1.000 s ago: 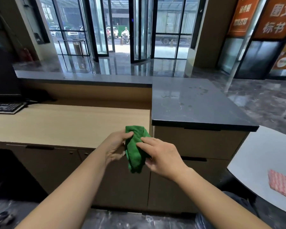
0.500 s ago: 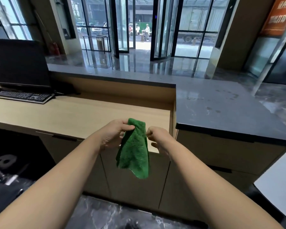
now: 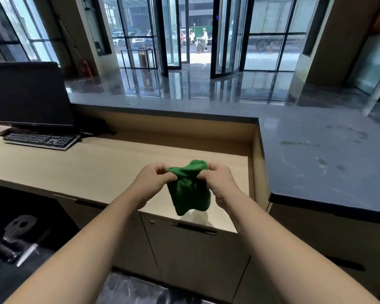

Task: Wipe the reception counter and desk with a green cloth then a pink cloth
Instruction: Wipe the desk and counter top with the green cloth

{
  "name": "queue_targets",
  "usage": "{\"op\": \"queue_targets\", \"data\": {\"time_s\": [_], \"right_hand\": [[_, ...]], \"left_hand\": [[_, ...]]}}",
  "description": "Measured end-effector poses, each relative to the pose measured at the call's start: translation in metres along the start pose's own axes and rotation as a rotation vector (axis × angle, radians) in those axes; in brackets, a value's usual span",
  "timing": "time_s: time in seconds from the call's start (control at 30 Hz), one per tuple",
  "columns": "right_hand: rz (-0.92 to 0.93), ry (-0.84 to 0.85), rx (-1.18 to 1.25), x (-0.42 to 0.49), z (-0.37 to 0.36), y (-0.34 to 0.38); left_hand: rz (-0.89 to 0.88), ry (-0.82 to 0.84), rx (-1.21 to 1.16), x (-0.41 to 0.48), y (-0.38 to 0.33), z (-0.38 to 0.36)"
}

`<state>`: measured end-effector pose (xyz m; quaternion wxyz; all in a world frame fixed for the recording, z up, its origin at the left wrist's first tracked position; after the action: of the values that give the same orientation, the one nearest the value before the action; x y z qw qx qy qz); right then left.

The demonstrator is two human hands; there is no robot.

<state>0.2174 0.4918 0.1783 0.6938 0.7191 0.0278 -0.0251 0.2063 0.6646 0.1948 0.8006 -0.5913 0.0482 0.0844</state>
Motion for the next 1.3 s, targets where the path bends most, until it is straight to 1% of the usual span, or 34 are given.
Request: {"op": "queue_targets", "data": {"time_s": [0.1, 0.17, 0.27, 0.43, 0.5, 0.63, 0.7, 0.77, 0.8, 0.83, 0.9, 0.93, 0.97, 1.03, 1.13, 1.3], "right_hand": [[0.033, -0.041, -0.024, 0.030, -0.004, 0.000], [0.044, -0.048, -0.022, 0.049, -0.008, -0.001], [-0.001, -0.027, 0.022, 0.070, -0.017, -0.008], [-0.083, -0.001, 0.038, 0.095, -0.025, -0.018], [-0.099, -0.010, 0.006, 0.102, -0.026, -0.021], [-0.101, -0.048, -0.047, 0.111, -0.020, -0.021], [-0.108, -0.077, -0.045, 0.113, -0.015, -0.022], [-0.114, -0.120, -0.036, 0.114, -0.009, -0.024], [-0.116, -0.140, -0.032, 0.114, -0.007, -0.025], [-0.120, -0.152, -0.023, 0.113, -0.006, -0.026], [-0.127, -0.183, -0.036, 0.111, -0.005, -0.025], [-0.131, -0.192, -0.073, 0.111, -0.004, -0.025], [-0.130, -0.205, -0.116, 0.110, -0.003, -0.025], [-0.141, -0.238, -0.190, 0.108, 0.000, -0.028], [-0.211, -0.293, -0.249, 0.097, 0.007, -0.045], [-0.391, -0.369, -0.284, 0.070, 0.021, -0.093]], "left_hand": [[-0.101, -0.048, 0.062, 0.030, -0.007, 0.005], [-0.120, -0.004, 0.075, 0.047, -0.007, 0.001], [-0.059, 0.123, 0.055, 0.072, 0.002, -0.003], [0.074, 0.335, -0.150, 0.101, 0.010, -0.015], [0.096, 0.381, -0.180, 0.107, 0.011, -0.020], [0.085, 0.345, -0.152, 0.127, 0.014, -0.016], [0.089, 0.412, -0.085, 0.134, 0.014, -0.018], [0.059, 0.518, 0.031, 0.138, 0.014, -0.025], [0.045, 0.543, 0.062, 0.141, 0.015, -0.026], [0.045, 0.557, 0.053, 0.145, 0.016, -0.026], [0.077, 0.601, -0.040, 0.152, 0.019, -0.027], [0.097, 0.620, -0.088, 0.154, 0.021, -0.029], [0.108, 0.635, -0.086, 0.155, 0.023, -0.030], [0.084, 0.661, 0.032, 0.157, 0.026, -0.033], [0.052, 0.712, 0.195, 0.156, 0.034, -0.045], [0.185, 0.857, 0.341, 0.148, 0.075, -0.074]]}}
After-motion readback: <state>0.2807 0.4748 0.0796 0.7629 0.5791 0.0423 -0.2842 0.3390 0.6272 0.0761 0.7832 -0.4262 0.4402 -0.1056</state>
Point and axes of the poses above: each hand's wrist, its own x-axis towards the middle knuckle, its own z-axis out of the back of the hand, y = z × x, the point moved 9 cm from there along x, towards the middle knuckle, and after that the axes turned 7 degrees about z, right-handed, at the moved point
